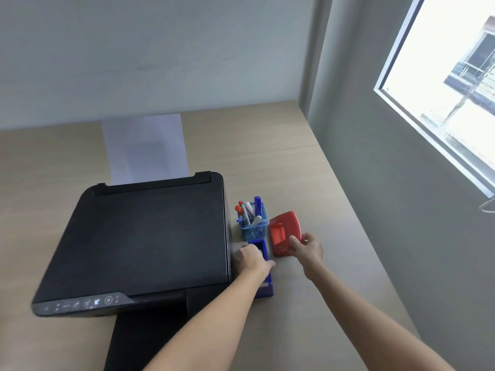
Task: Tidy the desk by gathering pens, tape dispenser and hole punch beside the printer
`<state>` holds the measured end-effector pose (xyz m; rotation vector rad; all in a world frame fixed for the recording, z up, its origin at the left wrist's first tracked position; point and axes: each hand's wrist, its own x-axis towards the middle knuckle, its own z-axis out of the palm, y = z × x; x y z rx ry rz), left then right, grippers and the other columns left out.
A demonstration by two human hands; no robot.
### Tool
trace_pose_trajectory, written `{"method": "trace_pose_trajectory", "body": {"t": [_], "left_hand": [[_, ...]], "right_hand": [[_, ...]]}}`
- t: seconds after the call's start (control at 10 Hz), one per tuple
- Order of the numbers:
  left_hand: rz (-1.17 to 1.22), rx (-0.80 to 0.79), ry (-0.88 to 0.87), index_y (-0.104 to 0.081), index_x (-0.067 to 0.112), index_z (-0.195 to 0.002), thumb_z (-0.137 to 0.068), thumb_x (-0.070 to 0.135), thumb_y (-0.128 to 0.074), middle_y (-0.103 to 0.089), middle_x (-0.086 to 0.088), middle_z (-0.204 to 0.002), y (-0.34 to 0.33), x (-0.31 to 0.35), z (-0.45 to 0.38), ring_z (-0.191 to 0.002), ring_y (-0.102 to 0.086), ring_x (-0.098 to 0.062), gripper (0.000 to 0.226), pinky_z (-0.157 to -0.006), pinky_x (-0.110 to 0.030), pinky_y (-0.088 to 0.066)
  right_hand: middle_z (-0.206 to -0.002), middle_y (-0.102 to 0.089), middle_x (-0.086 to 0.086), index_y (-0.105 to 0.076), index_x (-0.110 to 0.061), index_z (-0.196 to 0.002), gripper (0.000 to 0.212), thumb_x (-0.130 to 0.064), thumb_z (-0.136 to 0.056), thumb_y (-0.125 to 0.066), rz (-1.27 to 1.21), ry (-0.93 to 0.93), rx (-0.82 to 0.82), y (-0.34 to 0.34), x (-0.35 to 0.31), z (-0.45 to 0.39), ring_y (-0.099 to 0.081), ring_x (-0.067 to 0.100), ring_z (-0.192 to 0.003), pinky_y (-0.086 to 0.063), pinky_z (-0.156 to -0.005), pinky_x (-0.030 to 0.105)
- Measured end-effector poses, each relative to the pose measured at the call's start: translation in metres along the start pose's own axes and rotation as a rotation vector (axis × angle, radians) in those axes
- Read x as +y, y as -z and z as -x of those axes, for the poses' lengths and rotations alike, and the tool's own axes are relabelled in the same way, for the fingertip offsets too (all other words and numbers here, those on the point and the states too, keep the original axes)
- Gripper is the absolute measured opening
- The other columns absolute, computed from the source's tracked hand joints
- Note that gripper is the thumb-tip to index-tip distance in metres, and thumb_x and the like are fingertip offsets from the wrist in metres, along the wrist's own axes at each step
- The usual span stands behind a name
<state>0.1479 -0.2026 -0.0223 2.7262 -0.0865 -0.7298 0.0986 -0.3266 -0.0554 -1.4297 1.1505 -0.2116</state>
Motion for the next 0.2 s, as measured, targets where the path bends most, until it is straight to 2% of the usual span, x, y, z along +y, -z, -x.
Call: {"method": "trace_pose_trajectory", "body": {"t": [0.1, 0.2], "left_hand": [[0.008, -0.047, -0.032, -0.043, 0.001, -0.126, -0.065, 0.051, -0.081, -0.06, -0.012, -0.122, 0.008, 0.003, 0.01, -0.109, -0.062, -0.028, 0.087, -0.084, -0.037, -0.057], [0.055, -0.032, -0.165, -0.034, 0.004, -0.128, -0.068, 0.051, -0.078, -0.055, -0.015, -0.128, 0.029, 0.009, 0.037, -0.115, -0.059, -0.03, 0.089, -0.091, -0.039, -0.054]], "right_hand": [[-0.114, -0.067, 0.019, -0.057, -0.008, -0.115, 0.034, -0.026, -0.088, -0.063, 0.092, 0.009, -0.035, 0.007, -0.005, 0.004, -0.065, 0.033, -0.1, -0.053, -0.092, 0.045], [-0.126, -0.059, 0.018, -0.043, -0.011, -0.133, 0.049, -0.032, -0.091, -0.058, 0.11, 0.062, -0.021, 0.025, -0.027, 0.026, -0.059, 0.026, -0.1, -0.048, -0.084, 0.036]]}}
